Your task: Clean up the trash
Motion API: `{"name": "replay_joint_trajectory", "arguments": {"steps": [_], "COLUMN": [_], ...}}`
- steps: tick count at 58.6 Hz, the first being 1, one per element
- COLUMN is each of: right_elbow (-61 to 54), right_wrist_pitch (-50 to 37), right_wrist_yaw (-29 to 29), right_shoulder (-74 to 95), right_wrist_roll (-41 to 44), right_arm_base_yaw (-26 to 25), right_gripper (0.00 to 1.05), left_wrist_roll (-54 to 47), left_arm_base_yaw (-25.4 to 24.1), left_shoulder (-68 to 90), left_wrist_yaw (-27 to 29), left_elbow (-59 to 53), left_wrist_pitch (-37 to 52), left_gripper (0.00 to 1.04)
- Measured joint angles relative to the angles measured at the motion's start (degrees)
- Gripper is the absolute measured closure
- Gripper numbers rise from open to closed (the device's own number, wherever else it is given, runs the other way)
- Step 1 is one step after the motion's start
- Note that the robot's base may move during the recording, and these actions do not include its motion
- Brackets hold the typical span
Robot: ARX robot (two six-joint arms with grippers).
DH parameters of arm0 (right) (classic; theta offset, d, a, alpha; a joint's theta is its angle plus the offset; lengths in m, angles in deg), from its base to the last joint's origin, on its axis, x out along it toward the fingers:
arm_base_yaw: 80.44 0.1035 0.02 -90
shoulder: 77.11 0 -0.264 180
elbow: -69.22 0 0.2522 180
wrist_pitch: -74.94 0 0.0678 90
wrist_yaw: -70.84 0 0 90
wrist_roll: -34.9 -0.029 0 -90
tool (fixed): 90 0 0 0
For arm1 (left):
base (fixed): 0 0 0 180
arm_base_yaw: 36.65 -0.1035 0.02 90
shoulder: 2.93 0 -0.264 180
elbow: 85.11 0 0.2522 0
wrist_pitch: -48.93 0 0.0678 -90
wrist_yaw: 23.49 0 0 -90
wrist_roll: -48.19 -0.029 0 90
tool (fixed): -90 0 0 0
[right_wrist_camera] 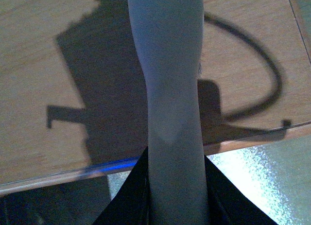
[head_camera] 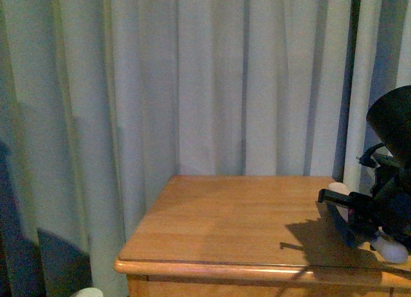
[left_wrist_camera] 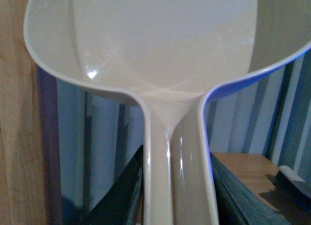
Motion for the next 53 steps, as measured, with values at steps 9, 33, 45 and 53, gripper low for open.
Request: {"name": "replay_joint_trajectory", "arguments": {"steps": [9,33,45,53], "right_elbow": [-2.99,-29.66,-40.65,-43.65], "right_wrist_pitch": [-3.89,-31.19,-29.70,-27.65], "right_wrist_yaw": [-0.31,-7.41,-8.85,-8.90], "right_shoulder": [-2.03,-34.16,-53.64,-62.53], "right_wrist_roll": [0.22,14.82,15.13,14.19], "right_arm_base_yaw": [-0.33,-0.57,-1.92,-3.54], "right_gripper": [0.84,0.84,0.84,0.84], "left_wrist_roll": [0.00,0.02,0.02,0.02], "left_arm_base_yaw": [0.00,0.00,0.00,0.00], "left_shoulder": [0.00,0.00,0.00,0.00], "left_wrist_yaw": [-0.02,0.00,-0.02,0.00], "left_elbow": [0.00,-0.02,0.00,0.00], "left_wrist_pitch": [0.00,0.00,0.00,0.00], "left_gripper": [0.77,0.77,0.77,0.77]}}
